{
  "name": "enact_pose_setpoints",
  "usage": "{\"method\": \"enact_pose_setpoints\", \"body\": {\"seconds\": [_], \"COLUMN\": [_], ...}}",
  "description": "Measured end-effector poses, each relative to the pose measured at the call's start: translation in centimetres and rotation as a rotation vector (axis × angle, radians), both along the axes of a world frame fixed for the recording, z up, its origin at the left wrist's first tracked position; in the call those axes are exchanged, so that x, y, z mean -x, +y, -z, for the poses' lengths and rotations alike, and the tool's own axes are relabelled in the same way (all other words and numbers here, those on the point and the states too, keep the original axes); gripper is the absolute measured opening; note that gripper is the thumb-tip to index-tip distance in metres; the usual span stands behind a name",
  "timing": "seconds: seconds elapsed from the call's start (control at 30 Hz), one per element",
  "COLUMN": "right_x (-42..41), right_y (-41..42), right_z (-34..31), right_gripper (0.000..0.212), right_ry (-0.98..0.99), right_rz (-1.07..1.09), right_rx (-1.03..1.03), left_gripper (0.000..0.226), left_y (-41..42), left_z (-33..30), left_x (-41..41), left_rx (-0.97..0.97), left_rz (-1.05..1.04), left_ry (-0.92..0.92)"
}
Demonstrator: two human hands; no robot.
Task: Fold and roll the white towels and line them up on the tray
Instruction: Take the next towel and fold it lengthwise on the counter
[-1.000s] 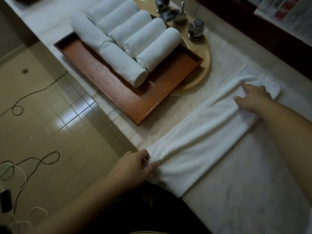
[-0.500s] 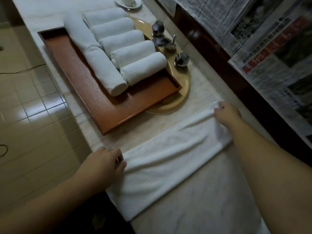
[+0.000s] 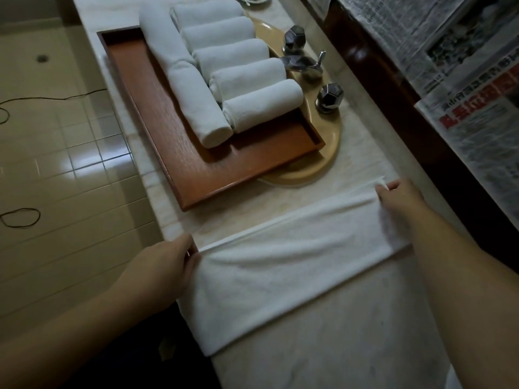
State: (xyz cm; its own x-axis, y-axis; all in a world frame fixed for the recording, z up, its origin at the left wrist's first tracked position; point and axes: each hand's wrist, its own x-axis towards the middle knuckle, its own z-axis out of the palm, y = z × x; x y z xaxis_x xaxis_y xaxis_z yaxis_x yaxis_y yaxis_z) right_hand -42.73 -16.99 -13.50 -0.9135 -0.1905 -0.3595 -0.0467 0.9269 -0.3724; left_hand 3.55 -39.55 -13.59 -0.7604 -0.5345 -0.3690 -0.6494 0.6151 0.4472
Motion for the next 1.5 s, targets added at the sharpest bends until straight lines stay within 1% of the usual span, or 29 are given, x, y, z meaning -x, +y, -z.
{"method": "enact_pose_setpoints", "body": {"seconds": [0.07, 0.1, 0.2, 0.3, 0.37, 0.5, 0.6, 0.7, 0.77, 0.87, 0.9, 0.93, 1.0, 1.07, 1.1, 1.17, 1.23, 1.3, 1.37, 1.4, 1.43, 1.5], "right_x": [0.1, 0.2, -0.3, -1.2, -1.4, -1.2, -0.9, -0.3, 0.2, 0.7, 0.7, 0.6, 0.6, 0.5, 0.4, -0.2, -1.4, -3.6, -7.8, -10.9, -14.3, -21.2], "right_y": [-0.4, -0.4, -0.3, 0.3, 0.5, 0.2, 0.0, -0.3, -0.4, -0.6, -0.7, -0.8, -0.8, -0.8, -0.8, -1.2, -1.8, -2.3, -2.7, -2.9, -3.0, -3.2], "right_z": [-0.3, -0.4, -0.7, -1.1, -1.1, -0.9, -0.7, -0.3, 0.0, 0.5, 0.5, 0.6, 0.8, 0.7, 0.6, 0.1, -0.5, -0.8, -0.8, -0.7, -0.3, 0.8], "right_gripper": [0.037, 0.039, 0.041, 0.029, 0.030, 0.021, 0.019, 0.019, 0.026, 0.030, 0.030, 0.030, 0.030, 0.030, 0.030, 0.032, 0.035, 0.043, 0.054, 0.062, 0.069, 0.078], "right_ry": [-0.003, -0.003, 0.021, 0.009, 0.004, 0.055, 0.073, 0.069, 0.059, 0.060, 0.057, 0.056, 0.059, 0.060, 0.058, 0.066, 0.123, 0.273, 0.411, 0.423, 0.385, 0.241], "right_rz": [-0.010, -0.010, 0.004, 0.035, 0.040, 0.025, 0.002, 0.004, 0.014, 0.025, 0.024, 0.024, 0.033, 0.031, 0.028, 0.052, 0.107, 0.122, 0.066, 0.021, -0.032, -0.152], "right_rx": [-0.016, -0.015, 0.043, 0.091, 0.114, 0.130, 0.113, 0.066, 0.040, 0.028, 0.018, 0.010, 0.004, -0.005, -0.012, -0.029, -0.079, -0.111, -0.048, -0.022, -0.020, -0.085], "left_gripper": [0.016, 0.016, 0.016, 0.022, 0.023, 0.020, 0.025, 0.028, 0.026, 0.008, 0.019, 0.029, 0.047, 0.067, 0.076, 0.089, 0.098, 0.104, 0.108, 0.110, 0.111, 0.114], "left_y": [0.0, 0.0, 0.2, 0.5, 0.6, 0.6, 0.5, 0.3, 0.5, 1.9, 2.6, 3.4, 5.3, 6.8, 7.3, 7.7, 7.8, 7.9, 7.9, 7.9, 7.9, 8.0], "left_z": [0.3, 0.4, 0.5, 0.6, 0.7, 1.0, 1.1, 1.6, 1.9, 2.3, 2.4, 2.5, 2.9, 3.6, 3.7, 3.8, 3.8, 3.8, 3.7, 3.6, 3.5, 3.4], "left_x": [0.1, 0.2, 0.3, 0.8, 1.3, 1.7, 1.8, 2.1, 2.6, 3.7, 4.1, 4.4, 5.0, 5.3, 5.4, 5.7, 5.8, 5.7, 5.8, 5.9, 6.0, 6.0], "left_rx": [0.070, 0.116, 0.189, 0.178, 0.176, 0.174, 0.140, 0.097, 0.106, 0.264, 0.299, 0.296, 0.266, 0.294, 0.303, 0.303, 0.272, 0.231, 0.211, 0.206, 0.198, 0.186], "left_rz": [-0.020, -0.009, 0.039, 0.083, 0.077, 0.017, -0.047, -0.115, -0.158, -0.161, -0.125, -0.049, 0.150, 0.319, 0.357, 0.375, 0.376, 0.384, 0.386, 0.389, 0.391, 0.390], "left_ry": [-0.062, -0.063, 0.042, 0.081, 0.098, 0.143, 0.156, 0.106, 0.068, 0.119, 0.164, 0.217, 0.246, 0.188, 0.149, 0.111, 0.099, 0.084, 0.079, 0.077, 0.074, 0.075]}}
